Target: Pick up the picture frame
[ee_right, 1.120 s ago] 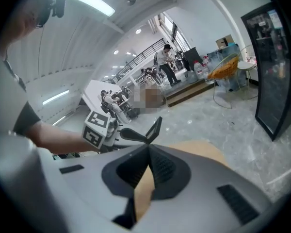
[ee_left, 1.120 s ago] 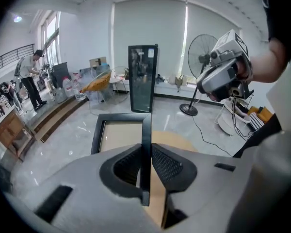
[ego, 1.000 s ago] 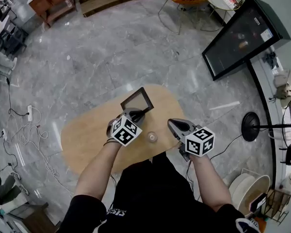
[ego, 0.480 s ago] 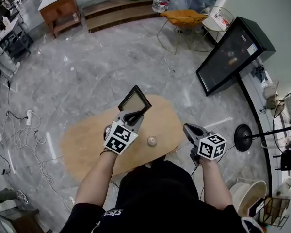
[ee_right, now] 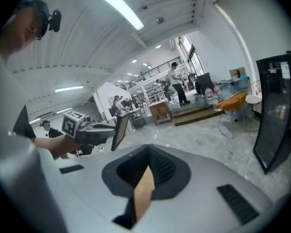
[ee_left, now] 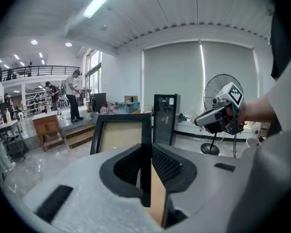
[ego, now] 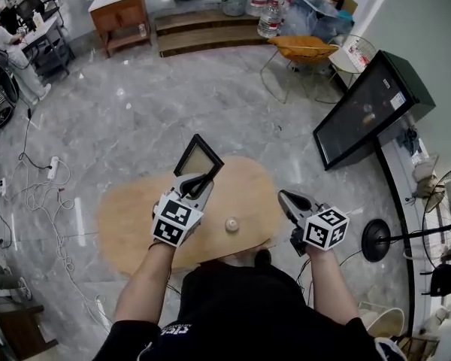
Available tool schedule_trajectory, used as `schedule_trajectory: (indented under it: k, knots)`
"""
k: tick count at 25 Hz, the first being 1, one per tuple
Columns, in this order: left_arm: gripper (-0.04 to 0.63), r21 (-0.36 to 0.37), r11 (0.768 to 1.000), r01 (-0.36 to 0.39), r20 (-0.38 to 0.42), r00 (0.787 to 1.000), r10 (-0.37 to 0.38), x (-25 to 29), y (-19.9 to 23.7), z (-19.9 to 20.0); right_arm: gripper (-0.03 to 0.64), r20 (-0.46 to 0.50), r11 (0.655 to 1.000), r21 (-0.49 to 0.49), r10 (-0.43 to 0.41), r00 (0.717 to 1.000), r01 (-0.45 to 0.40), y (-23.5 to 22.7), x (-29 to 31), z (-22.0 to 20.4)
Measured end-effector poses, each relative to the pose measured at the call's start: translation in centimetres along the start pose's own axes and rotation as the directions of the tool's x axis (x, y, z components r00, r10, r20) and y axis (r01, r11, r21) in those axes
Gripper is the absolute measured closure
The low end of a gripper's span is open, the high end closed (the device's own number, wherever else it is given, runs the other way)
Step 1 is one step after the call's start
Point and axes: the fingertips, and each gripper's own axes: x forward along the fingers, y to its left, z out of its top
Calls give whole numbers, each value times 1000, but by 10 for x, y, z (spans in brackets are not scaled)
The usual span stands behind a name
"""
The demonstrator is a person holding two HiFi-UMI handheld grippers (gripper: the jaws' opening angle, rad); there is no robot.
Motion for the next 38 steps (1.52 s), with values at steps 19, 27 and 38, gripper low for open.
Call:
schedule_trajectory:
  k: [19, 27, 38]
  knots:
    - [520, -123, 966, -227, 128, 962, 242, 1, -98, 98, 614, 103, 957, -201, 233, 967, -209, -57, -111, 51]
    - [520, -96, 961, -258, 160, 949, 270, -31, -63, 109, 614, 219, 940, -295, 240, 946, -170, -12, -115, 103]
    - [520, -123, 952, -280, 181, 937, 299, -42, -35, 107, 614, 239, 930, -320, 265, 934, -181, 6, -98, 127]
